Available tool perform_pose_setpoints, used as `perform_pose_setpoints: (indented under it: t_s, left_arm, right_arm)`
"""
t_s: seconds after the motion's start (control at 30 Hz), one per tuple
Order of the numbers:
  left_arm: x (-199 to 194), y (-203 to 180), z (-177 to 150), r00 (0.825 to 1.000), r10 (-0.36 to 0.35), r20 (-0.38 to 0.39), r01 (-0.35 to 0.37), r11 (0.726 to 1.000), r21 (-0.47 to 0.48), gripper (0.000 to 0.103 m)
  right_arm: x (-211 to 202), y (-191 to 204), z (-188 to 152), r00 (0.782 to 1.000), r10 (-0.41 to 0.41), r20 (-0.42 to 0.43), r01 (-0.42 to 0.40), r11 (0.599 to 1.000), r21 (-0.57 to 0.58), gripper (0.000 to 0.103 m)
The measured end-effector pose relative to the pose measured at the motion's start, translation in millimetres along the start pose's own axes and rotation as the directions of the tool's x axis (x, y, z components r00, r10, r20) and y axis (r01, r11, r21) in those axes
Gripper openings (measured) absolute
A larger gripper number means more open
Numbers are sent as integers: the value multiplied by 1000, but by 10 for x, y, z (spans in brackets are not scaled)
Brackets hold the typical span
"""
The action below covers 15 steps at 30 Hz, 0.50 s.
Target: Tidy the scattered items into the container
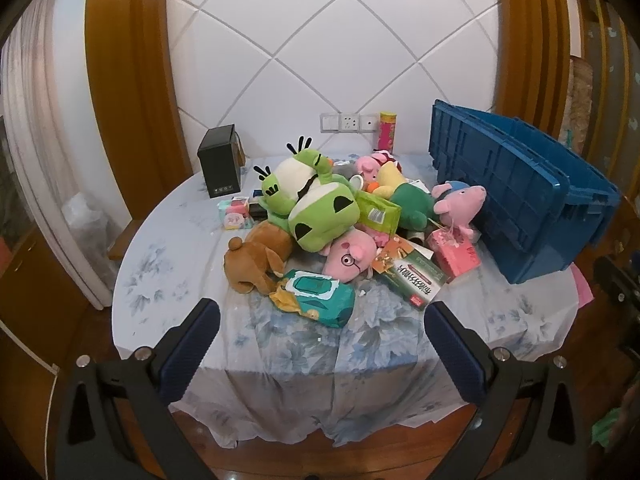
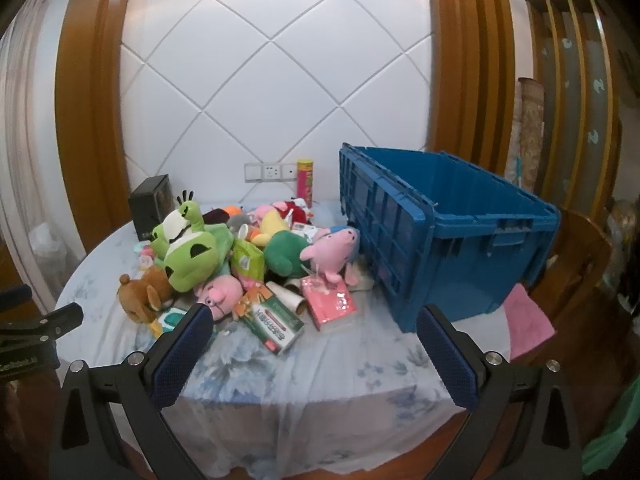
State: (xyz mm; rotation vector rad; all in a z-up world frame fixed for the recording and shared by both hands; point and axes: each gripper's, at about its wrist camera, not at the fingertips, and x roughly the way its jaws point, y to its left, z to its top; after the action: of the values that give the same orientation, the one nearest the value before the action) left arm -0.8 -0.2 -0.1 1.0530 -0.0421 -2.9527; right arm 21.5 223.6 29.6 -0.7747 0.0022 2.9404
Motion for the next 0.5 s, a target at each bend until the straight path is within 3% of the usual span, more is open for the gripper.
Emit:
perform_pose_setpoints:
  t_s: [0.27,0.5]
  left_arm:
    - [64,12,27,1000,-29,-11,28,999,-21,103]
    - [163,-70,46,1000,-25,-10,25,999,21,103]
  right_arm:
    - [104,-27,18,1000,0,-23,0,1000,12,103]
    - [155,-42,11,1000,-6,-19,7,1000,16,103]
